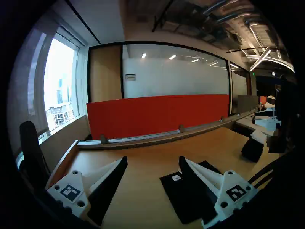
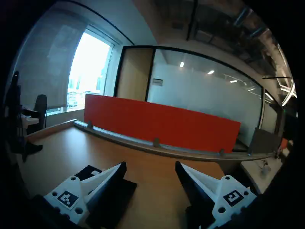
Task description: Fold towel
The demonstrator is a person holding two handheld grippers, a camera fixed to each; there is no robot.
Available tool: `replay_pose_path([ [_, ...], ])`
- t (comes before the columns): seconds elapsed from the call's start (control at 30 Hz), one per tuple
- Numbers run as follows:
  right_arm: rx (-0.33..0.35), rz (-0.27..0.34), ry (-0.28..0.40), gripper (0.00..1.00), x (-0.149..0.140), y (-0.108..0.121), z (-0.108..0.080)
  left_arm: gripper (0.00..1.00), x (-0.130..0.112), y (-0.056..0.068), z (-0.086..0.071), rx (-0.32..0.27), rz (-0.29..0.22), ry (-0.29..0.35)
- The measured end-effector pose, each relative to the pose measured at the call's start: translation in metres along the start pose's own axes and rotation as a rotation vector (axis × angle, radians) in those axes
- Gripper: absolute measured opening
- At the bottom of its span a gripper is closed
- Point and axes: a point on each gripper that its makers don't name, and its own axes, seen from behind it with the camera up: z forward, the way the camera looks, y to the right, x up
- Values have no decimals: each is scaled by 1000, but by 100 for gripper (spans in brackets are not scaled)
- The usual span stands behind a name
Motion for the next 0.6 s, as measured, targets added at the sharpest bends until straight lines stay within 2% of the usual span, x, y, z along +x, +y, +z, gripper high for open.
replay_pose_path([
  [0.2,100,-53,-59,100,-13,-16,-4,100,-11,19,-2,-89,22,-49],
  [0.4,179,-76,-99,100,-19,-26,-6,100,-19,29,-2,-139,37,-80],
  [0.6,222,-88,-119,100,-26,-33,-7,100,-30,38,-1,-168,51,-105],
])
